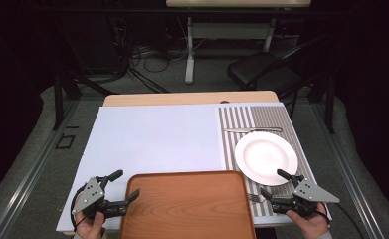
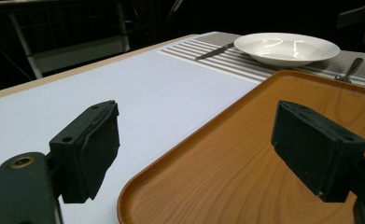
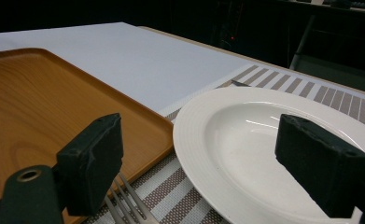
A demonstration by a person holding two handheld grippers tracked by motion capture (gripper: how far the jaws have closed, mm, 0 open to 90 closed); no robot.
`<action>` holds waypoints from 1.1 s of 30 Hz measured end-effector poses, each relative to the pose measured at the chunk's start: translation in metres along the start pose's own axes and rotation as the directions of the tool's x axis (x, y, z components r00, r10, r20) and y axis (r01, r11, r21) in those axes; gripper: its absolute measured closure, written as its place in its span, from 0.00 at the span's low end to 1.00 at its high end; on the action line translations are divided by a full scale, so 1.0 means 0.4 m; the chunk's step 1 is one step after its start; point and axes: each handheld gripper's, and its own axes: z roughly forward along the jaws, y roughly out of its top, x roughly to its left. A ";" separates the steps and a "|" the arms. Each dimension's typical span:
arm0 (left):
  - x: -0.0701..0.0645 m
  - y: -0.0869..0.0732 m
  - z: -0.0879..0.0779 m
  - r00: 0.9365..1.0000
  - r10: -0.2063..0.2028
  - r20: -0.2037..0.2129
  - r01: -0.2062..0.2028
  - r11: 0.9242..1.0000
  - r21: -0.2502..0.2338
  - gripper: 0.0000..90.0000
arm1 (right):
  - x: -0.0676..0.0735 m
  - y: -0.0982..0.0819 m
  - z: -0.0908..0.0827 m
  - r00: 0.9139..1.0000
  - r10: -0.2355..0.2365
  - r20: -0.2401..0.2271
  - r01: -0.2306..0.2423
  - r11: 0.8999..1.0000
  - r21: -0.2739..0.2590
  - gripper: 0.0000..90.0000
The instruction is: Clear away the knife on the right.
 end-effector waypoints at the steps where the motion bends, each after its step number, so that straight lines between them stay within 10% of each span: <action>1: 0.000 0.000 0.000 1.000 0.000 0.000 0.000 1.000 0.000 0.17 | -0.001 0.000 0.000 1.000 0.001 0.001 -0.001 1.000 -0.003 0.16; 21: 0.006 0.022 0.029 0.995 -0.100 0.006 0.099 0.991 0.093 0.17 | -0.015 0.027 -0.004 0.996 0.074 -0.058 -0.068 0.992 0.110 0.24; 33: 0.024 0.021 0.070 0.977 -0.205 -0.051 0.211 0.959 0.187 0.17 | -0.075 0.057 0.035 0.996 0.090 0.022 -0.092 0.954 0.285 0.16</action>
